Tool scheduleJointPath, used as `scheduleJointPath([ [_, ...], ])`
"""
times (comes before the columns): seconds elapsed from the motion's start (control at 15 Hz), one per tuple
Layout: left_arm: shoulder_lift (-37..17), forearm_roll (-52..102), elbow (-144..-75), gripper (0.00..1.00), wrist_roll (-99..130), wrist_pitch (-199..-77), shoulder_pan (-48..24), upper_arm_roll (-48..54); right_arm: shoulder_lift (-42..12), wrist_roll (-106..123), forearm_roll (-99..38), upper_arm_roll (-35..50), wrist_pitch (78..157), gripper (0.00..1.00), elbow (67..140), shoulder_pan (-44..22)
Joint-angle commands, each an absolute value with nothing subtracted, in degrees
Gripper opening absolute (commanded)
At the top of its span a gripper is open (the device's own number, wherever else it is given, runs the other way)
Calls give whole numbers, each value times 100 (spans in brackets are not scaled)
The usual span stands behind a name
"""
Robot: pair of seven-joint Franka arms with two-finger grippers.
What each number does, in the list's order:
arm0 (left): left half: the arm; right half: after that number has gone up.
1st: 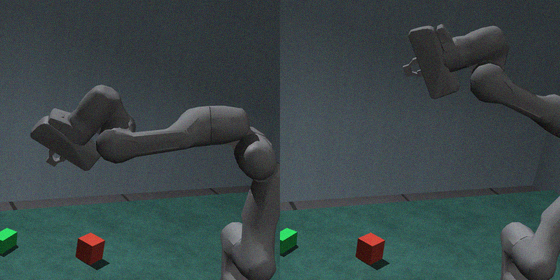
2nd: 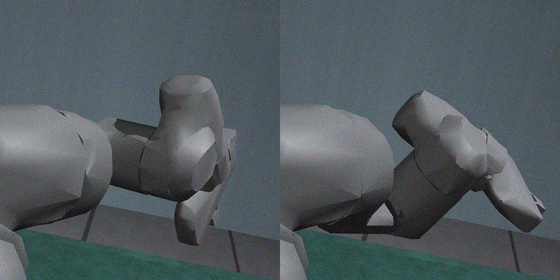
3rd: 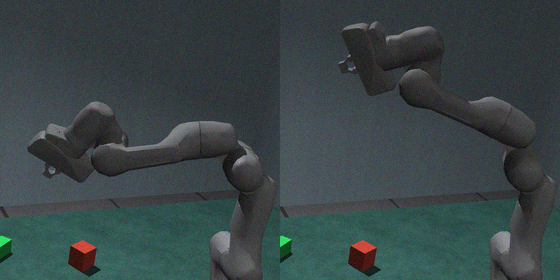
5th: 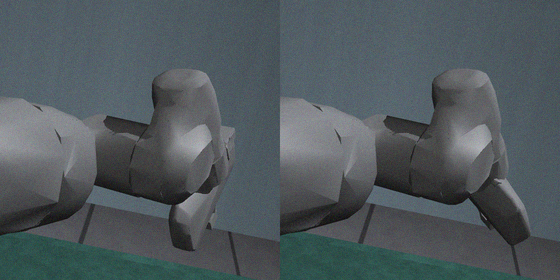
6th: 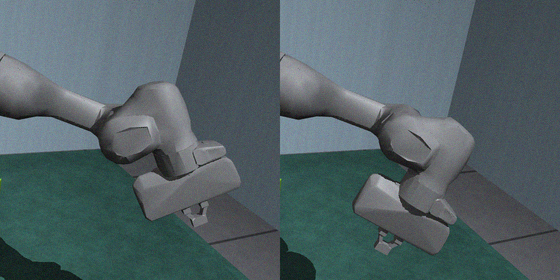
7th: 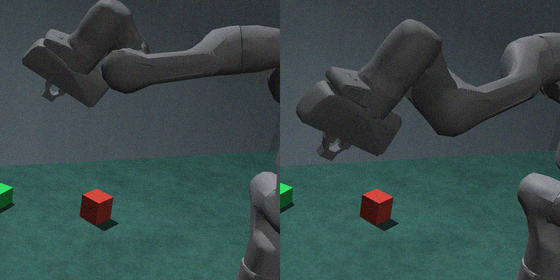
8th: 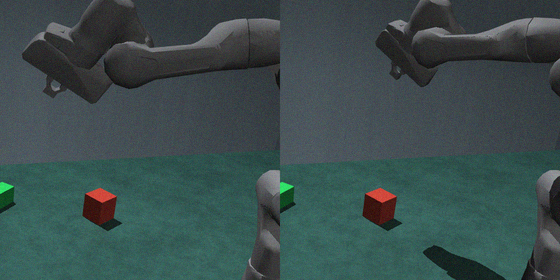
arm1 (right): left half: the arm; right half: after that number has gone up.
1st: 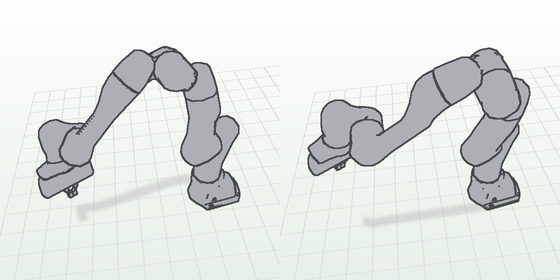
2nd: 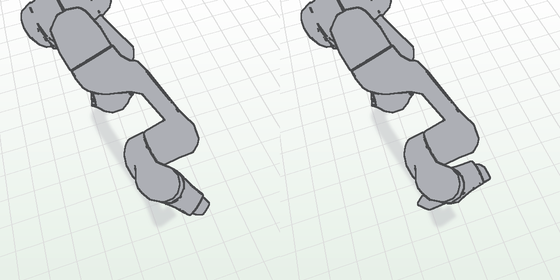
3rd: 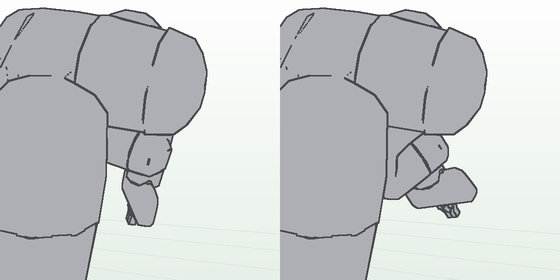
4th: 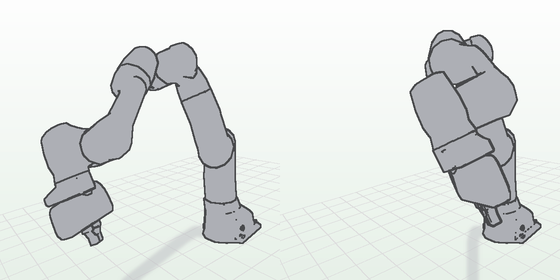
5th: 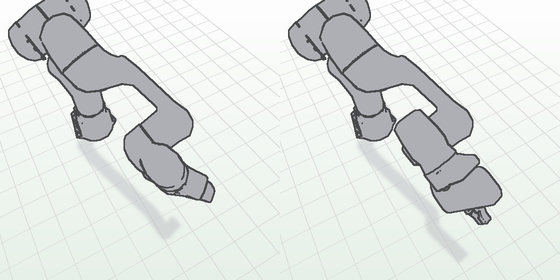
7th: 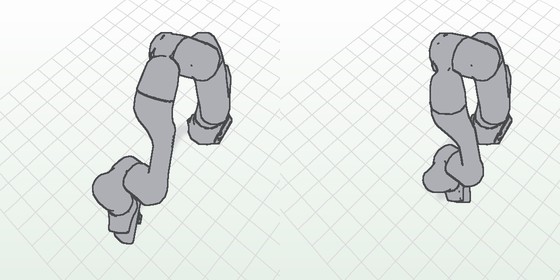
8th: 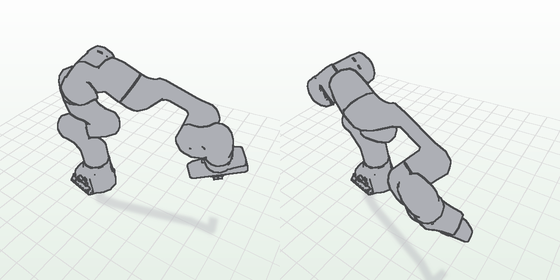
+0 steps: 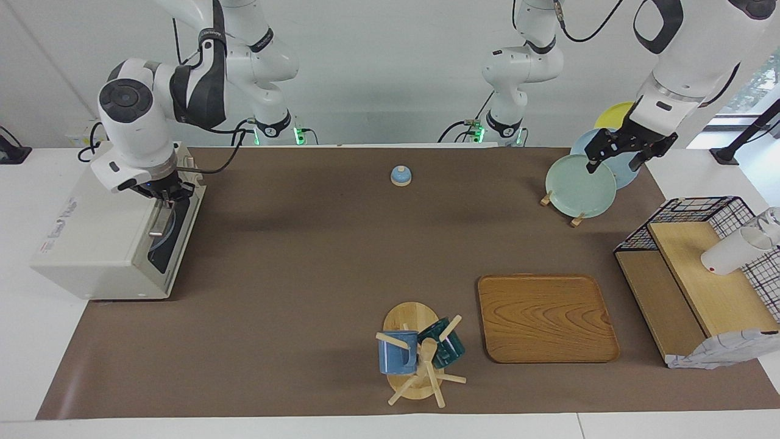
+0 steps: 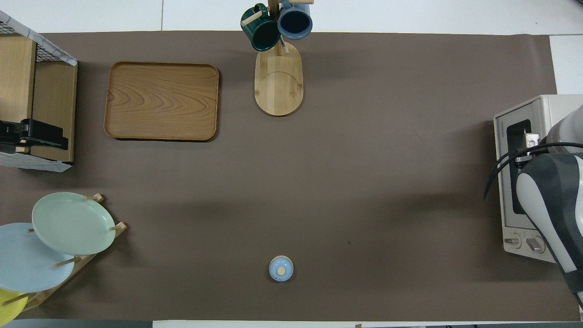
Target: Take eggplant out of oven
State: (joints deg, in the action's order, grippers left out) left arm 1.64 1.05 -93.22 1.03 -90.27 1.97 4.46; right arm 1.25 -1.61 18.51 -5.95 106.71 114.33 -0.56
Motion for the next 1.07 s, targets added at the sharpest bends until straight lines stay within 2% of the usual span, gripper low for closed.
scheduleJointPath([
  [0.0, 158, -9, -9272, 100, 105, -8974, 220, 466, 159, -123, 1863, -554, 10951, 0, 11769, 18],
  [0.27, 158, -9, -9272, 100, 105, -8974, 220, 466, 106, -228, 1433, -554, 11635, 0, 12146, -149],
  [0.8, 158, -9, -9272, 100, 105, -8974, 220, 466, -719, -554, 906, -545, 13068, 0, 12287, -483],
  [1.0, 158, -9, -9272, 100, 105, -8974, 220, 466, -1106, -545, 581, -545, 13315, 0, 12287, -475],
])
